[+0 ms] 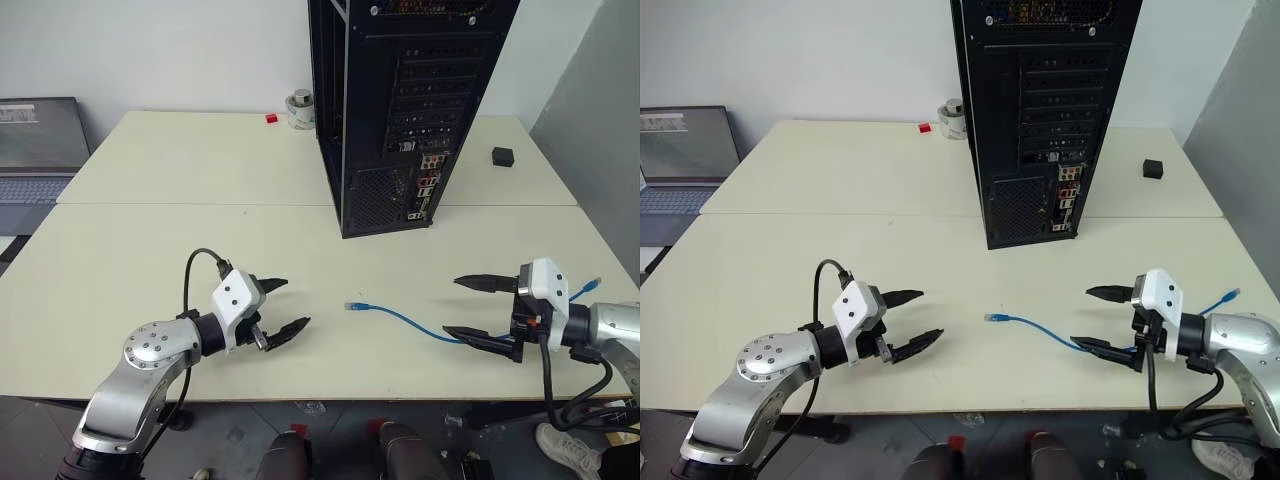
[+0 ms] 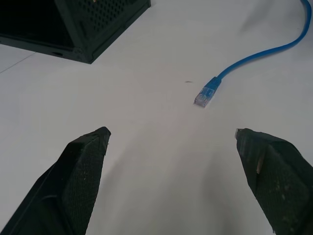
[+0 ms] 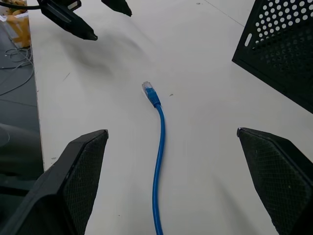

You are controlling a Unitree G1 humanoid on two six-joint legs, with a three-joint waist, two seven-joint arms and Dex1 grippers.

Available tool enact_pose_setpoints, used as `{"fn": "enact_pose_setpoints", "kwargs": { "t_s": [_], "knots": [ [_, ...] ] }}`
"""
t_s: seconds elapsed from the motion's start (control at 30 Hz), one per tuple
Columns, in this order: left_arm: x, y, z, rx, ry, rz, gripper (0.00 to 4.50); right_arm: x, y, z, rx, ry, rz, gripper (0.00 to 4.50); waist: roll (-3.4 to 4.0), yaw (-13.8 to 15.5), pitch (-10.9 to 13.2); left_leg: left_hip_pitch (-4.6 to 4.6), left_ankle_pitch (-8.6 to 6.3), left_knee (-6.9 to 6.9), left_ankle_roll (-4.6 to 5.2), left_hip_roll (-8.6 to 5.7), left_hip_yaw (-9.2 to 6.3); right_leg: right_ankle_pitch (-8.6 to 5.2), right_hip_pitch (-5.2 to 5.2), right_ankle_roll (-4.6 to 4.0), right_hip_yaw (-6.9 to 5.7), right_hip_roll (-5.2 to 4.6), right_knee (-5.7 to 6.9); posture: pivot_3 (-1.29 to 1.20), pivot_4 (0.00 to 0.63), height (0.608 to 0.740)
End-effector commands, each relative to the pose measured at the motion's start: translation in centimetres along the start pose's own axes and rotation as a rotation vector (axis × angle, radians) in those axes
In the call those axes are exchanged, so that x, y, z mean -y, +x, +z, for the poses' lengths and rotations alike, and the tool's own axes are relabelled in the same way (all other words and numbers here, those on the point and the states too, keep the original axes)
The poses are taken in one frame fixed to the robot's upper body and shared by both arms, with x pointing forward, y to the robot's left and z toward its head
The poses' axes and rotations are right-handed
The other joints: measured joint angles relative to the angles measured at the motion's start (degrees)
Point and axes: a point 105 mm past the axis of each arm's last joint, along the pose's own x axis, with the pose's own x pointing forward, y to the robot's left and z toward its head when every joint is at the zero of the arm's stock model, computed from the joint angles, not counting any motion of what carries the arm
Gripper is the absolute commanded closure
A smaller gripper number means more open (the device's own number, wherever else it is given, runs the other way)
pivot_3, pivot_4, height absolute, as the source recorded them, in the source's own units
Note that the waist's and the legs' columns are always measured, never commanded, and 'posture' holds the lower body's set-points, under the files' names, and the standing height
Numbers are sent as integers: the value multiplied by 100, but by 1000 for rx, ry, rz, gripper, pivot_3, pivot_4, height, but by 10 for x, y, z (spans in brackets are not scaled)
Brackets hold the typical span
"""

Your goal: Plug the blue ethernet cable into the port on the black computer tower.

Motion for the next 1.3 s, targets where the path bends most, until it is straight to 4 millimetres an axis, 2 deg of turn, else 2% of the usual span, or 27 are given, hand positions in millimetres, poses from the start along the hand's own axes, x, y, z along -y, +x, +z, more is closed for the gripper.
{"fn": "enact_pose_setpoints", "kwargs": {
  "t_s": [0.03, 0.33, 0.57, 0.7, 0.8, 0.9, 1.1, 1.2, 1.3],
  "knots": [
    [5, -2, 13, 50, 57, -35, 130, 2, -1, 11, 23, -57, -6, 4, 0, 0, 0, 0, 0, 0, 0, 0, 0, 0, 0, 0, 0, 0, 0, 0, 150, 740],
    [14, 0, 14, 49, 61, -74, 130, 1, 10, 10, 14, -55, 12, 4, 0, -1, 0, 1, 0, 0, 0, 0, 1, 0, 0, 0, 1, 0, 0, 0, 150, 740],
    [19, 1, 14, 35, 56, -93, 130, -4, 43, 3, 12, -39, 69, 4, 0, -10, 0, 3, 0, 0, 0, 2, 0, 0, 0, 0, 1, 1, 1, 0, 150, 740],
    [22, 1, 14, 31, 15, -110, 130, -5, 69, -11, 5, -30, 89, 4, -6, -4, -2, 2, 0, 0, 0, 2, 0, 0, -2, -1, 1, 2, 1, 0, 150, 740],
    [22, 1, 15, 32, 13, -108, 130, -5, 79, -18, -5, -37, 98, 4, -5, -2, -1, 2, 0, 1, 0, 2, 0, 0, -1, -1, 0, 1, 1, 0, 150, 740],
    [23, 1, 15, 28, 21, -115, 130, -5, 97, -29, -15, -50, 109, 4, -5, -3, -1, 1, 0, 2, 0, 2, 0, 1, -3, -2, 0, 0, 2, 0, 150, 740],
    [25, -1, 13, 15, 32, -114, 130, -4, 109, -42, -36, -67, 113, 4, -4, -4, -1, 3, 0, 0, 0, 3, -2, 1, -3, -3, -1, 1, 4, 0, 150, 740],
    [24, 0, 14, 20, 31, -109, 0, -3, 112, -45, -39, -60, 105, 439, -4, -5, -1, 3, 0, 1, 0, 1, 0, 1, -3, -3, 0, 0, 3, 0, 150, 740],
    [24, 1, 13, 16, 42, -113, 0, 1, 120, -44, -27, -36, 72, 1172, -4, -12, -1, 4, 0, 1, 0, 4, -2, 1, -3, -3, -1, 0, 5, 0, 150, 740]
  ]
}}
